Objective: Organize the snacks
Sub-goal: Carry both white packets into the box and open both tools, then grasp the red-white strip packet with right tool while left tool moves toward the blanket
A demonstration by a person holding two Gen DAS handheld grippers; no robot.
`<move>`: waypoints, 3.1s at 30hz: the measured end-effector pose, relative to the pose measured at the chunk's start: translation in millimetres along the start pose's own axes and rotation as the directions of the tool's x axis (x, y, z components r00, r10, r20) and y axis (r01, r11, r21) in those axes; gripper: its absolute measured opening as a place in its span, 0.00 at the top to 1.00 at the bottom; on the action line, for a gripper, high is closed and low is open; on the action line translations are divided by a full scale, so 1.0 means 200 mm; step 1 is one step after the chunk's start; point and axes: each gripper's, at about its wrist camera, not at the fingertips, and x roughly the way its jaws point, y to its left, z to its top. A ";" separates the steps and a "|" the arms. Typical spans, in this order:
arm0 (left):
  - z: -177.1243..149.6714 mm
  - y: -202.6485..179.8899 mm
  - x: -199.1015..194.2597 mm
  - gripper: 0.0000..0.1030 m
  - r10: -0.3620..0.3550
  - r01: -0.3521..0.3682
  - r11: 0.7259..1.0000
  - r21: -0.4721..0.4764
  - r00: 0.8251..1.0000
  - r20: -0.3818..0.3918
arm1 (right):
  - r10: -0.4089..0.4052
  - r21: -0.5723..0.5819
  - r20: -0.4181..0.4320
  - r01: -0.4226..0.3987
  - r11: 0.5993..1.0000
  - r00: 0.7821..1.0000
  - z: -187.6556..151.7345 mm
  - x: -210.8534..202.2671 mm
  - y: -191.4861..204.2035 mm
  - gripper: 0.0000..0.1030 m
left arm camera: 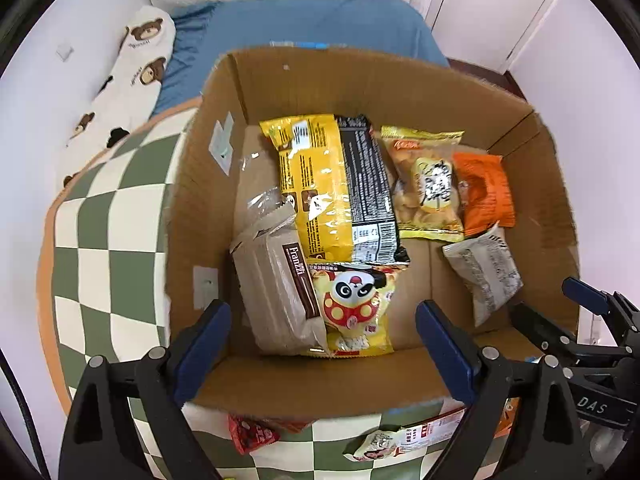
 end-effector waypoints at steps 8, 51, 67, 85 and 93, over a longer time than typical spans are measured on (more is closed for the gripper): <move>-0.12 -0.05 -0.22 0.08 -0.021 0.019 1.000 0.018 0.994 0.109 | -0.034 -0.004 0.102 0.035 0.999 0.994 -0.09 -0.21 0.00 0.05; -0.91 0.18 -0.04 0.03 0.211 -0.207 0.977 -0.056 0.974 0.079 | 0.348 0.658 -0.074 -0.217 0.721 0.934 -1.06 0.29 -0.30 0.05; -0.96 0.14 0.20 0.03 0.148 -0.149 0.989 -0.016 0.987 -0.057 | 0.118 0.338 -0.178 -0.052 0.940 0.977 -1.01 0.45 -0.08 0.54; -0.95 -0.11 0.32 0.03 0.167 -0.158 0.984 0.085 0.979 -0.117 | 0.129 0.453 -0.125 -0.059 0.889 0.984 -1.01 0.56 0.01 0.38; -0.90 -0.21 0.34 0.03 0.114 -0.101 0.990 0.103 0.985 -0.127 | -0.108 -0.100 -0.215 0.088 0.991 0.971 -1.18 0.49 0.22 0.43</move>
